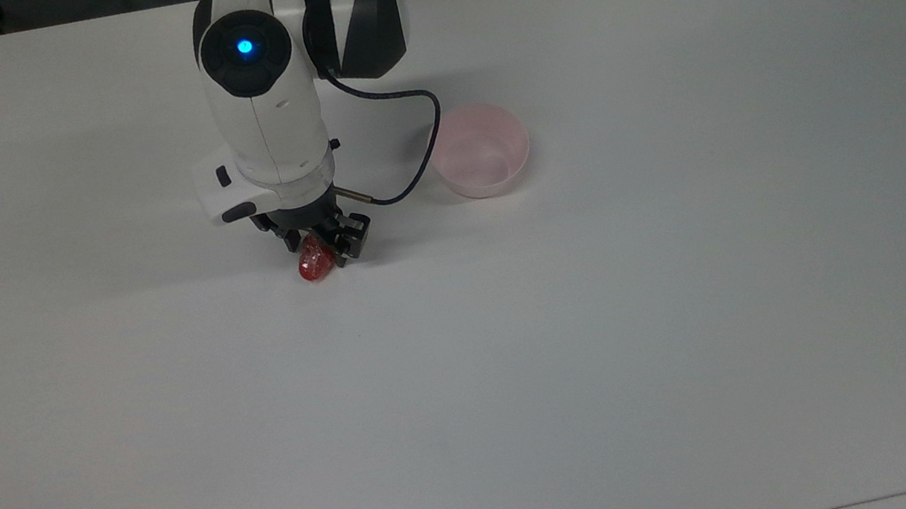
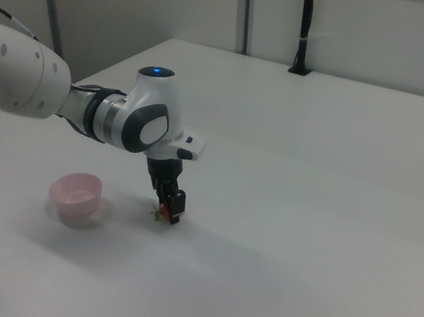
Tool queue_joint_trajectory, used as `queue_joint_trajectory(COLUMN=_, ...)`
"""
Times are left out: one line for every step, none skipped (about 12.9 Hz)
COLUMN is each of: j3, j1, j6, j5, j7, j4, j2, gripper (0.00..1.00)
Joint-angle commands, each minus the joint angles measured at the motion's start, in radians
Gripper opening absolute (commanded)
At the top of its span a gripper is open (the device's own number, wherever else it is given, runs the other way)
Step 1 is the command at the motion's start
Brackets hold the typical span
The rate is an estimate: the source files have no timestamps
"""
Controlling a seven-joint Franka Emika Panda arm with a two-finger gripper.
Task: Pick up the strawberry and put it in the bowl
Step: 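Close the gripper on the strawberry and lift it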
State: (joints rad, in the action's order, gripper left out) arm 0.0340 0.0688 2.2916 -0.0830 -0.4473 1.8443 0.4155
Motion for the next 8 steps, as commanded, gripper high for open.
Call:
queue_joint_trajectory(j3=0.004, j1=-0.004, j6=0.016, j5=0.005, j7=0.005, j4=0.0, j2=-0.029, gripper=0.46)
queue_joint_trajectory(j3=0.013, j1=-0.004, j6=0.011, j5=0.005, j7=0.018, j4=0.0, j2=-0.046, gripper=0.45)
queue_joint_trajectory(j3=0.03, j1=-0.004, j6=0.008, j5=0.005, j7=0.022, j4=0.0, j2=-0.072, gripper=0.43)
queue_joint_trajectory(j3=0.049, j1=-0.004, j6=-0.029, j5=0.002, j7=0.022, j4=0.0, j2=-0.099, gripper=0.43)
queue_joint_trajectory(j3=0.069, j1=-0.004, j6=-0.076, j5=-0.001, j7=0.036, j4=-0.002, j2=-0.134, gripper=0.43)
queue_joint_trajectory(j3=0.093, j1=-0.004, j6=-0.112, j5=-0.001, j7=0.051, j4=-0.002, j2=-0.158, gripper=0.43)
queue_joint_trajectory(j3=0.118, j1=-0.004, j6=-0.154, j5=-0.001, j7=0.065, j4=-0.002, j2=-0.181, gripper=0.43)
queue_joint_trajectory(j3=0.142, j1=-0.004, j6=-0.2, j5=-0.001, j7=0.081, j4=-0.002, j2=-0.201, gripper=0.43)
